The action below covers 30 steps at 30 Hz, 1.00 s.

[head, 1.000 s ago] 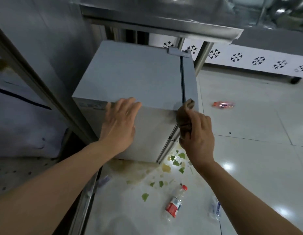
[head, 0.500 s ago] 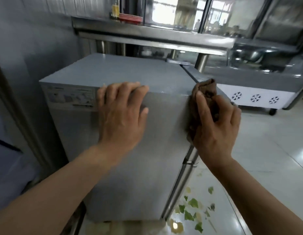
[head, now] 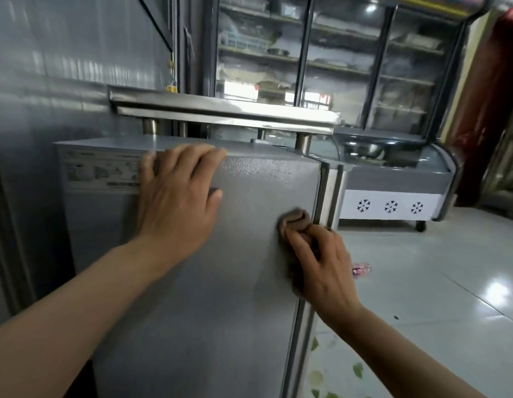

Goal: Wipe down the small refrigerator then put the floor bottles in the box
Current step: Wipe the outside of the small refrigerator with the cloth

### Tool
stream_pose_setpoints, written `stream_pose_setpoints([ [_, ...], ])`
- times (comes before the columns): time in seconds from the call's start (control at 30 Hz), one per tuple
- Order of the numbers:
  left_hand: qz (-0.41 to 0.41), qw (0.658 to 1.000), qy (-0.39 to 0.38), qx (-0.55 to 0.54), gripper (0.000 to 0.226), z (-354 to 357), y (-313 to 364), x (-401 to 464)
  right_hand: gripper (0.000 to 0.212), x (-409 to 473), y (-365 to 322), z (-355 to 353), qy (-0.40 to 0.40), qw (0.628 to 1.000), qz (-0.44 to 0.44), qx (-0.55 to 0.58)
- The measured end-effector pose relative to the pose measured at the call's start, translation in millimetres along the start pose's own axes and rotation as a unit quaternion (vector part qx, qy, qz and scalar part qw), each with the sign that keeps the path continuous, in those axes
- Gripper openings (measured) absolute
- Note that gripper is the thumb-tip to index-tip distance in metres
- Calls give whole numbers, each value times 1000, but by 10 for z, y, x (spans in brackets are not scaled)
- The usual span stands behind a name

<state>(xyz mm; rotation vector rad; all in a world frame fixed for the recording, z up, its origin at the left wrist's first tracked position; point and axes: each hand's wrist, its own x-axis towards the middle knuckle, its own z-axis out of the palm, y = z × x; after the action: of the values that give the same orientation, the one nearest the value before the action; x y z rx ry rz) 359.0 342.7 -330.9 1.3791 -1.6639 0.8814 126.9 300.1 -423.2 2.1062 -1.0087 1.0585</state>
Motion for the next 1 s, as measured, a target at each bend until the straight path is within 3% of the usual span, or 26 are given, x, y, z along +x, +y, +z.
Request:
stream_pose_setpoints([
  [0.2,-25,998,-1,50,54,-119,-468,-147,46,811,-69,-100,200,976,87,24],
  [0.3,-40,998,27,41,53,-62,-439,-150,46,811,-193,41,252,964,80,28],
  [0.43,-64,996,50,29,50,-17,-358,-145,59,311,-355,327,143,987,-72,-8],
  [0.5,-67,996,49,23,50,-50,-356,-144,64,233,-346,295,101,990,-102,-10],
  [0.57,-57,998,32,14,50,-107,-377,-142,56,374,-372,193,105,990,-90,15],
  [0.7,-21,999,3,29,53,-251,-592,-196,40,1024,-524,63,212,975,32,61],
  [0.77,-41,998,6,45,55,-322,-746,-257,38,1126,-654,132,228,970,57,66],
  [0.87,-64,997,1,51,61,-371,-886,-348,47,690,-863,402,162,982,-93,35],
  [0.93,-61,997,-4,45,62,-365,-890,-372,43,314,-946,525,91,978,-188,20],
  [1.0,-64,997,-1,39,61,-360,-896,-367,39,201,-982,525,64,978,-198,28],
])
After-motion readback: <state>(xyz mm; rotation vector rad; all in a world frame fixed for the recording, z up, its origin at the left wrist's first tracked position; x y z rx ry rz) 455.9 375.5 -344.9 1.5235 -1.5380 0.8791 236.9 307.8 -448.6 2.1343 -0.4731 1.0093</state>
